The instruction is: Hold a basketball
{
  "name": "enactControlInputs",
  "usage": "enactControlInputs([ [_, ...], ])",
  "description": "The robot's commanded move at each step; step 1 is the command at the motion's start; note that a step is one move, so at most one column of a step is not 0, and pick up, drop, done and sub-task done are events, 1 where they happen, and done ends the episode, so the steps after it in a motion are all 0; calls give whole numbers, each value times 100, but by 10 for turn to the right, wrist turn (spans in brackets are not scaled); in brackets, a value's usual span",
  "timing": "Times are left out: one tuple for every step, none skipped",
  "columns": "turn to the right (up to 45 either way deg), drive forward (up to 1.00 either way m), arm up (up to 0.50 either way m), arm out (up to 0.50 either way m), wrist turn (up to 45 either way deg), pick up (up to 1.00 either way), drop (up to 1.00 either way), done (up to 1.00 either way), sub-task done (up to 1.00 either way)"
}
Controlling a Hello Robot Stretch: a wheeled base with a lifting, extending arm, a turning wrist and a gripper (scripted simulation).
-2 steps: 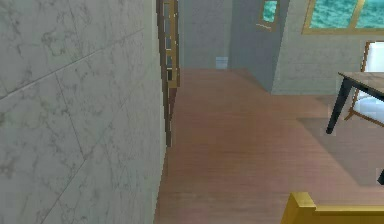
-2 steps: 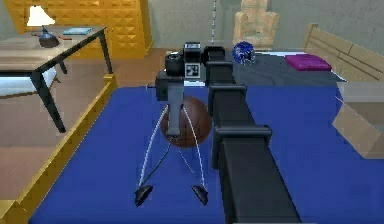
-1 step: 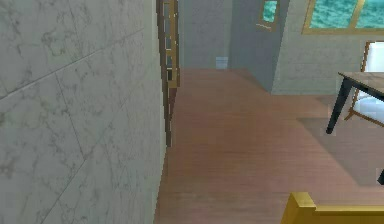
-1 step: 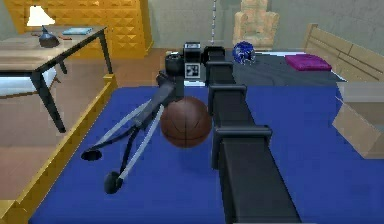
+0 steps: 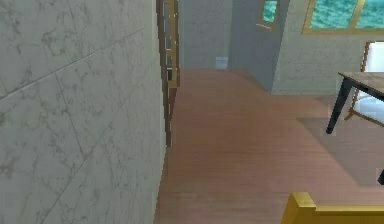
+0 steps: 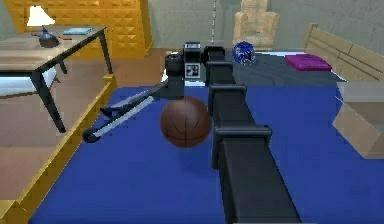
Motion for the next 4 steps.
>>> enactControlInputs([
  [0,0,0,0,450,0,0,0,0],
  [0,0,0,0,450,0,0,0,0],
  [0,0,-20,0,0,0,0,0,0],
  [0,0,0,0,0,100,0,0,0],
])
